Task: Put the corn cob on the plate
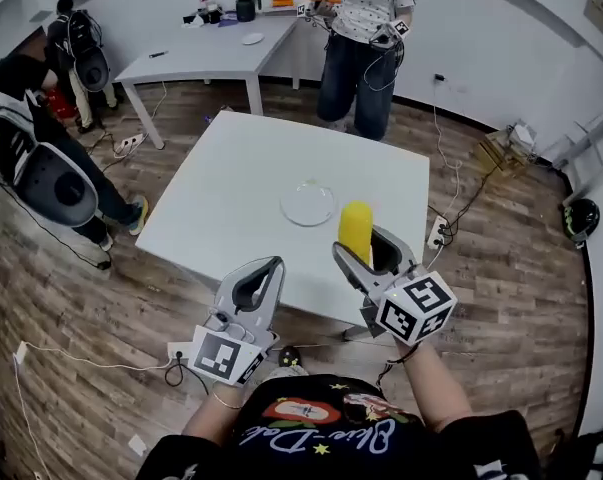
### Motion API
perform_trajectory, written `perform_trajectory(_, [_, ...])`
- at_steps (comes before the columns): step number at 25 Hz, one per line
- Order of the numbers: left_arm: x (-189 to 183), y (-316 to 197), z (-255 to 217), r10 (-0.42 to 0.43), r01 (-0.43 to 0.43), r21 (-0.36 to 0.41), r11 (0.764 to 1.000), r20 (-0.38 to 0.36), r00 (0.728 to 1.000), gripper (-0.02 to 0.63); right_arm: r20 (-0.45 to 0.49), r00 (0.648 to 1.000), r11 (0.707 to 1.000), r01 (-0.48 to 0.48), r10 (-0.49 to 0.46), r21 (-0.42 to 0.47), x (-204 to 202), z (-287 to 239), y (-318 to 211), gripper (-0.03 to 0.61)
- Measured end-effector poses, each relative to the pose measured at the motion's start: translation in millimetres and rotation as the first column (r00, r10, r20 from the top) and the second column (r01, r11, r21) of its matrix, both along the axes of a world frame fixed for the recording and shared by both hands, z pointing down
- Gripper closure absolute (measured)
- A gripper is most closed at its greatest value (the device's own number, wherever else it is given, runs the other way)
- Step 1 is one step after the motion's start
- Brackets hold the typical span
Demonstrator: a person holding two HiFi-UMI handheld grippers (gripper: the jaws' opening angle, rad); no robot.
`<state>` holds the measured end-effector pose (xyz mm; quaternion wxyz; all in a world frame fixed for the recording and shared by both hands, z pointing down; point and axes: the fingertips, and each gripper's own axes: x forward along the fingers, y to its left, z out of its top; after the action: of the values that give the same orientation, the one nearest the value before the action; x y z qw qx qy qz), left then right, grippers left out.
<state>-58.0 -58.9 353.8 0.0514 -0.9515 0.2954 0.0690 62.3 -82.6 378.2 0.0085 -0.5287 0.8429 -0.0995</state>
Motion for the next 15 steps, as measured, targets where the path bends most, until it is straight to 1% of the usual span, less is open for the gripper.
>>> perform_trajectory(3, [5,-36,3,0.002,-0.001,-0.042,0.999,0.002,1.0,0.623,-0.046,0.999,0.991,0.019,-0.026,-0.129,1,34,-59,0.331])
perform_trajectory(7, [10,-61,4,-0.015,0.016,-0.064,0.998,0.012,1.0,0.623,-0.11,0.992,0.957,0.028,-0.062,-0.289,9,79,-122,0.331])
perform_trajectory(11, [2,-79,7,-0.068,0.07,-0.074,0.995,0.019,0.997,0.623,-0.176,0.976,0.913,0.046,-0.128,-0.406,5,118,-171,0.331])
perform_trajectory(15, [-9,-96,8,-0.114,0.115,-0.091,0.989,0.015,0.993,0.623,-0.215,0.958,0.846,0.047,-0.188,-0.531,-3,155,-210,0.331])
